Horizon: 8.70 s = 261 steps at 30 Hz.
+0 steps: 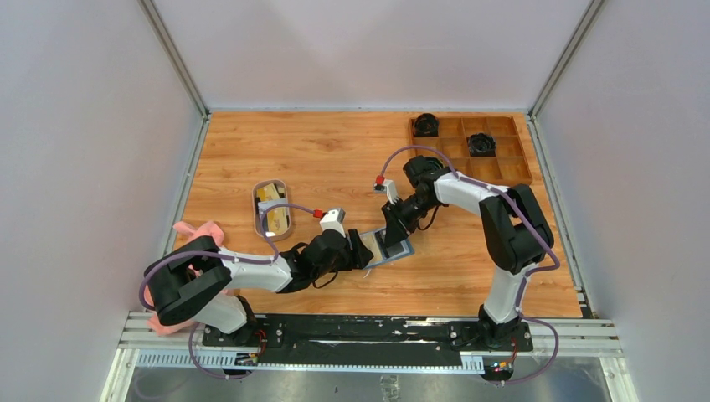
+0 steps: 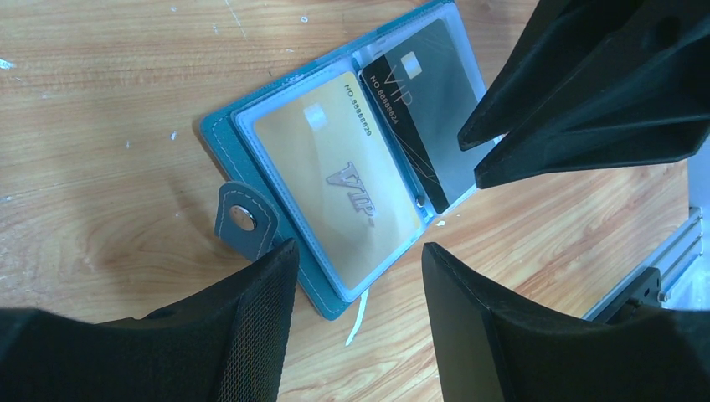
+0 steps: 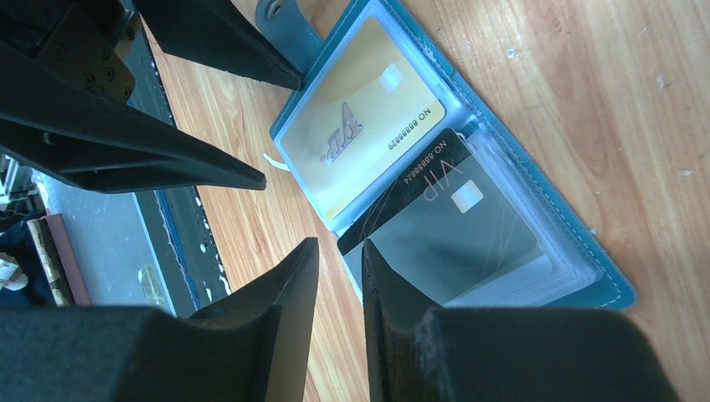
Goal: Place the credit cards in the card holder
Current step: Insert the credit card into the card holder.
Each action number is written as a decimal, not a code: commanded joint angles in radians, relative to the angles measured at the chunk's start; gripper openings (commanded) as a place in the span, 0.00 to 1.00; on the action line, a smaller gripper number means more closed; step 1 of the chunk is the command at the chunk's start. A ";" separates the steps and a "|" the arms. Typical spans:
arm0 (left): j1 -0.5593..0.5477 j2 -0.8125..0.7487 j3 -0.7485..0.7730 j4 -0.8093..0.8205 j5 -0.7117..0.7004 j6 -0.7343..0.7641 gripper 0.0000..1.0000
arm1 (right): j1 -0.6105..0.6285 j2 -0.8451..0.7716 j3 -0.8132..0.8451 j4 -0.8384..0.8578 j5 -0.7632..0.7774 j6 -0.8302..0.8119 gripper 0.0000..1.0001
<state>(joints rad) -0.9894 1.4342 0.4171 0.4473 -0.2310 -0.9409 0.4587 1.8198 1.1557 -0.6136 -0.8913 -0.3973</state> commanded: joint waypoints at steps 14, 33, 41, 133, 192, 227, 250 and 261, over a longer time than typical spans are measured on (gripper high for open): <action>0.024 -0.024 -0.009 0.010 -0.012 -0.006 0.61 | 0.014 0.035 0.027 -0.021 -0.019 0.018 0.29; 0.045 -0.018 -0.006 0.011 0.009 -0.026 0.60 | 0.020 0.056 0.032 -0.021 -0.013 0.020 0.29; 0.049 -0.014 -0.007 0.011 0.002 -0.041 0.57 | 0.029 0.072 0.037 -0.020 -0.003 0.030 0.29; 0.069 0.054 0.056 0.134 0.151 -0.035 0.43 | 0.005 0.090 0.071 -0.035 -0.080 0.096 0.44; 0.220 0.104 -0.069 0.417 0.318 -0.076 0.41 | -0.126 0.191 0.045 0.030 -0.237 0.263 0.61; 0.244 0.084 -0.094 0.402 0.358 -0.084 0.39 | -0.115 0.196 0.042 0.031 -0.225 0.259 0.62; 0.244 0.114 -0.066 0.206 0.341 -0.062 0.49 | -0.088 0.210 0.044 0.029 -0.178 0.257 0.62; 0.242 -0.085 -0.073 0.202 0.384 -0.011 0.57 | -0.086 0.211 0.045 0.029 -0.176 0.256 0.62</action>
<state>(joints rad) -0.7532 1.4322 0.3485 0.6624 0.1307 -0.9810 0.3599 2.0006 1.2037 -0.5823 -1.1332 -0.1322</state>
